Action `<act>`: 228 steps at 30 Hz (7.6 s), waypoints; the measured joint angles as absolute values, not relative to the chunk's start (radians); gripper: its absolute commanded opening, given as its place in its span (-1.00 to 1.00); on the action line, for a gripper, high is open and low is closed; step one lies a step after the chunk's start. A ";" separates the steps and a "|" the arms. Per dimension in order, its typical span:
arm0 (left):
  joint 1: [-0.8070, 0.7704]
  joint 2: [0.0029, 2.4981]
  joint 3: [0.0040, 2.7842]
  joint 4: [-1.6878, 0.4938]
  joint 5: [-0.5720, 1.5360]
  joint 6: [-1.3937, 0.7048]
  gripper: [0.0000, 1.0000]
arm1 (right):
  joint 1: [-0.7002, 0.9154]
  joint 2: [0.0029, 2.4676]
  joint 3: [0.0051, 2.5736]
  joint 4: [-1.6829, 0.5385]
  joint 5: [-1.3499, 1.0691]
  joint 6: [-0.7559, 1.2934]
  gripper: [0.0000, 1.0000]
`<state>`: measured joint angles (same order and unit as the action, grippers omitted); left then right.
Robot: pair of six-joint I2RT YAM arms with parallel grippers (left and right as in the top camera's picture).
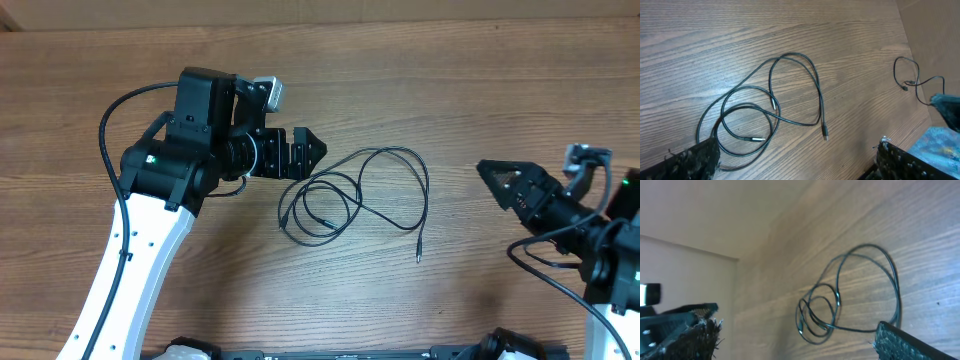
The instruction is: Untangle cables
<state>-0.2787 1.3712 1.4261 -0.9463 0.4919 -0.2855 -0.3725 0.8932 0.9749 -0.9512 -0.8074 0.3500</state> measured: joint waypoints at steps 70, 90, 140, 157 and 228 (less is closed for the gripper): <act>-0.279 1.371 1.426 -0.946 0.492 -0.286 0.98 | 0.374 1.204 0.974 -0.801 -0.329 0.841 1.00; -0.279 1.371 1.426 -0.946 0.492 -0.286 0.99 | 0.508 1.580 0.973 -0.715 -0.275 1.596 0.25; -0.279 1.371 1.426 -0.946 0.492 -0.286 0.99 | 0.464 0.831 1.251 -0.284 0.589 0.153 -0.92; -0.279 1.371 1.427 -0.946 0.492 -0.286 0.99 | 0.458 0.957 1.249 -0.827 0.727 0.838 -0.92; -0.440 1.652 1.297 -0.991 0.310 -0.551 0.81 | 0.458 1.217 1.203 -1.032 0.258 1.080 -0.92</act>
<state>-0.4397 1.6524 1.2972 -0.9913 0.3099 -0.5510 0.4583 1.2167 1.2030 -1.0317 0.2581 1.0801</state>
